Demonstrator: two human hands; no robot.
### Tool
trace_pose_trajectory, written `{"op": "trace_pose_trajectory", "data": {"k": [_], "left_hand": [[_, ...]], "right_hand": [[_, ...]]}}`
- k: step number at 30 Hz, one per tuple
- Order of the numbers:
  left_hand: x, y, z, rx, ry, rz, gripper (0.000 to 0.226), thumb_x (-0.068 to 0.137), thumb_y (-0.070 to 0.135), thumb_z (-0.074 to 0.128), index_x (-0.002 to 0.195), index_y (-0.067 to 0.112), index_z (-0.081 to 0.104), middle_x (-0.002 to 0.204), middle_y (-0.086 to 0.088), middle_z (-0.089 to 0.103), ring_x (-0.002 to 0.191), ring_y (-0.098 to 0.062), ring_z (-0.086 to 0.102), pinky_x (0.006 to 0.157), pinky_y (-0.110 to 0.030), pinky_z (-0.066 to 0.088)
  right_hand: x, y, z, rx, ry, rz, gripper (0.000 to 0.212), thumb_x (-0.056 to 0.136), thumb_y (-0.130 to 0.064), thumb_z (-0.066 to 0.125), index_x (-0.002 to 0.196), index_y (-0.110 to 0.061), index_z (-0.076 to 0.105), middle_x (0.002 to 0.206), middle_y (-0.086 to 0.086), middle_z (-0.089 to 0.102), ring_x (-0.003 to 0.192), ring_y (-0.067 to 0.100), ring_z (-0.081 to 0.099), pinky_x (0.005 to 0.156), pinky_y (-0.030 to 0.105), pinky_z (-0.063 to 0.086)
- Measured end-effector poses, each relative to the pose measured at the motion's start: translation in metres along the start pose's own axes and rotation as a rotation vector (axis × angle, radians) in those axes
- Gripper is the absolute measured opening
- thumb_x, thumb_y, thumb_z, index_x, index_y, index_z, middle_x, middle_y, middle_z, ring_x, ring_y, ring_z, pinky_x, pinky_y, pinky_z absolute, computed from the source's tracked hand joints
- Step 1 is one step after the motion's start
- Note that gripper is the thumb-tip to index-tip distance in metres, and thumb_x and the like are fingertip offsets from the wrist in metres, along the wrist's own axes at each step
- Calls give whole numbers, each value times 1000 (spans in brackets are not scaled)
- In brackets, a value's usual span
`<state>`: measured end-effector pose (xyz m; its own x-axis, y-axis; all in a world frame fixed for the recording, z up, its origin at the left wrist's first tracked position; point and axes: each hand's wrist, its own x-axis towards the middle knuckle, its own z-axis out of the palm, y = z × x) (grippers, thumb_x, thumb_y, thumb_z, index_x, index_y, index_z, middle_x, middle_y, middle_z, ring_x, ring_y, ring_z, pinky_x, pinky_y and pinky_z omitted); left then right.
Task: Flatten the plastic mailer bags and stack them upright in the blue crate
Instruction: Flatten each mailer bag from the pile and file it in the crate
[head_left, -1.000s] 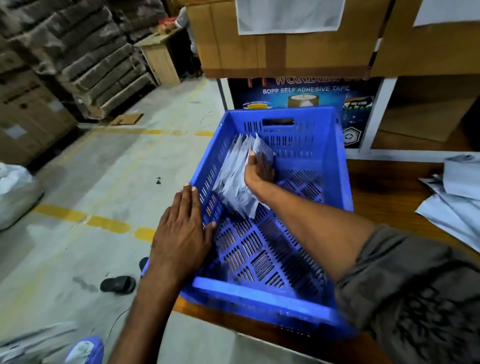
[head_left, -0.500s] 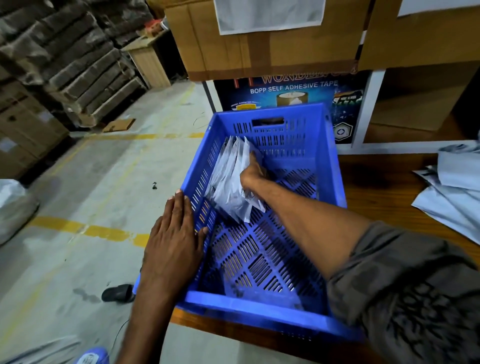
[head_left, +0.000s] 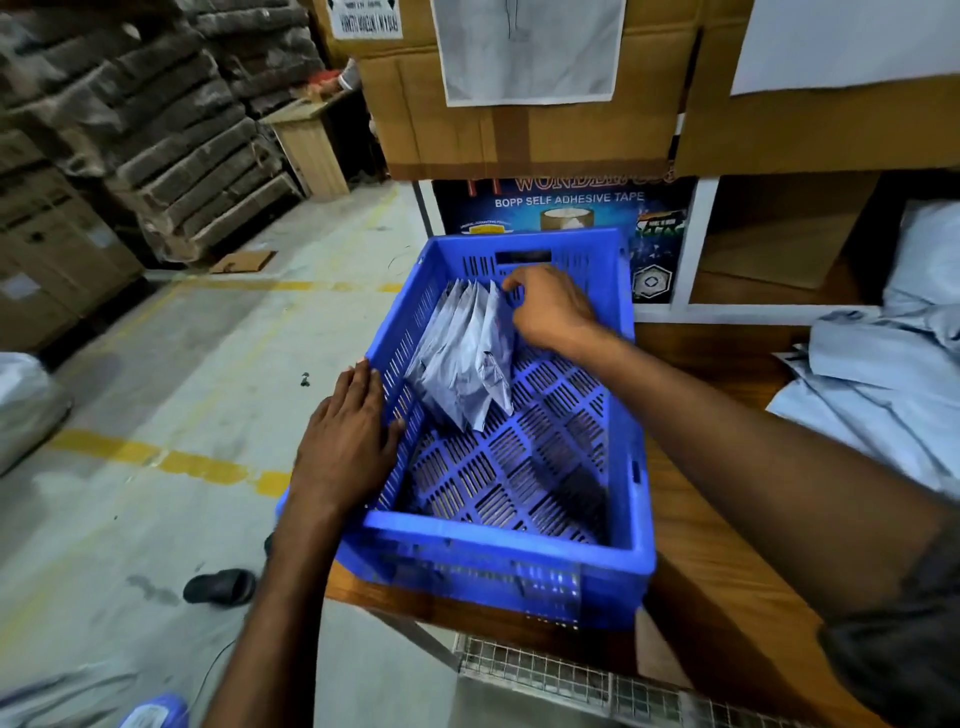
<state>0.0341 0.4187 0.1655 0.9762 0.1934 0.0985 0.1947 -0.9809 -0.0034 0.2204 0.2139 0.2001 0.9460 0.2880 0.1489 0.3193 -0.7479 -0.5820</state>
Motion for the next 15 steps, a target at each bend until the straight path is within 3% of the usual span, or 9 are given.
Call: {"op": "trace_pose_trajectory", "data": {"k": [7, 10, 15], "left_hand": [[-18, 36, -9, -170, 119, -104, 59, 104, 38, 53, 154, 8, 43, 163, -9, 37, 150, -27, 36, 114, -46, 38], [-37, 86, -15, -308, 213, -148, 57, 103, 42, 56, 152, 13, 49, 157, -7, 47, 142, -27, 47, 108, -47, 44], [-72, 202, -22, -486, 448, -108, 42, 100, 37, 64, 139, 24, 61, 136, -2, 65, 122, -28, 61, 93, -45, 52]], "right_hand": [[-85, 72, -46, -46, 141, -258, 41, 84, -2, 59, 121, -19, 68, 125, 5, 64, 116, 28, 55, 96, 39, 47], [-116, 114, -53, 9, 200, -304, 24, 90, -16, 64, 114, -18, 70, 115, 3, 67, 107, 28, 58, 92, 39, 47], [-170, 190, -83, 123, 174, -269, 25, 92, -20, 65, 116, -24, 69, 119, -4, 65, 113, 18, 55, 94, 33, 45]]}}
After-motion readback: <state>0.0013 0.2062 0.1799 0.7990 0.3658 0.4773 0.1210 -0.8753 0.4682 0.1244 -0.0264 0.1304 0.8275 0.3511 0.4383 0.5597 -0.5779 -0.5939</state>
